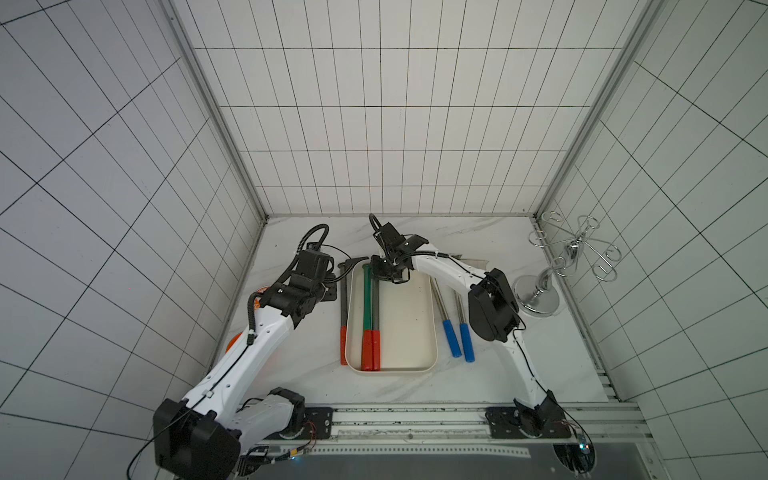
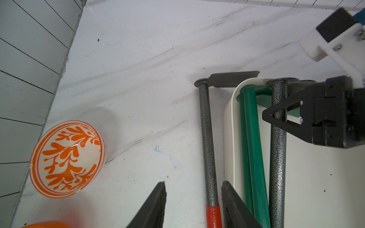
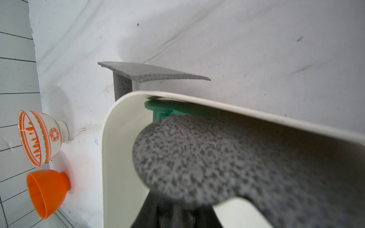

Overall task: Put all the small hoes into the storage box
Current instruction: Place the hoe in the storage box.

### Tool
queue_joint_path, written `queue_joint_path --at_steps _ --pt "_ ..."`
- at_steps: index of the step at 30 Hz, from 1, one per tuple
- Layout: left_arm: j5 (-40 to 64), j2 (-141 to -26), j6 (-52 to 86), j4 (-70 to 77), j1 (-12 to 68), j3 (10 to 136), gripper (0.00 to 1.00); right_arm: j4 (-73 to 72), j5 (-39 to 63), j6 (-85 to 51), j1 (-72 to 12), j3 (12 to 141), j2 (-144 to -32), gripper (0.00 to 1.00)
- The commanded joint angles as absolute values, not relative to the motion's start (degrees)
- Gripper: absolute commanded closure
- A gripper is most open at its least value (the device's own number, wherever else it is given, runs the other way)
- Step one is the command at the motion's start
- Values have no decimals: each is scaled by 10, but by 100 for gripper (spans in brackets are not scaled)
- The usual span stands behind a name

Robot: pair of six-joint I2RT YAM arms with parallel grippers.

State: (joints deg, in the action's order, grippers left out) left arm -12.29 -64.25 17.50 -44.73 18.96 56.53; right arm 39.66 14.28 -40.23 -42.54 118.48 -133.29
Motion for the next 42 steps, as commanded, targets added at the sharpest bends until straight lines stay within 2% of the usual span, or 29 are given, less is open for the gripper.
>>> queue_joint_path --at_steps 1,9,19,29,42 --pt "-126 -637 176 -433 186 559 52 396 153 -410 -436 1265 -1354 73" --pt "-125 -642 177 -431 185 559 52 392 157 -401 -438 1277 -1349 62" --pt "-93 -685 195 -386 184 522 52 393 124 -386 -433 1222 -1302 61" --pt "-4 -789 216 -351 184 536 55 392 132 -380 -429 1206 -1303 71" --pt "47 -871 229 -310 184 562 60 377 162 -391 -432 1202 -1325 89"
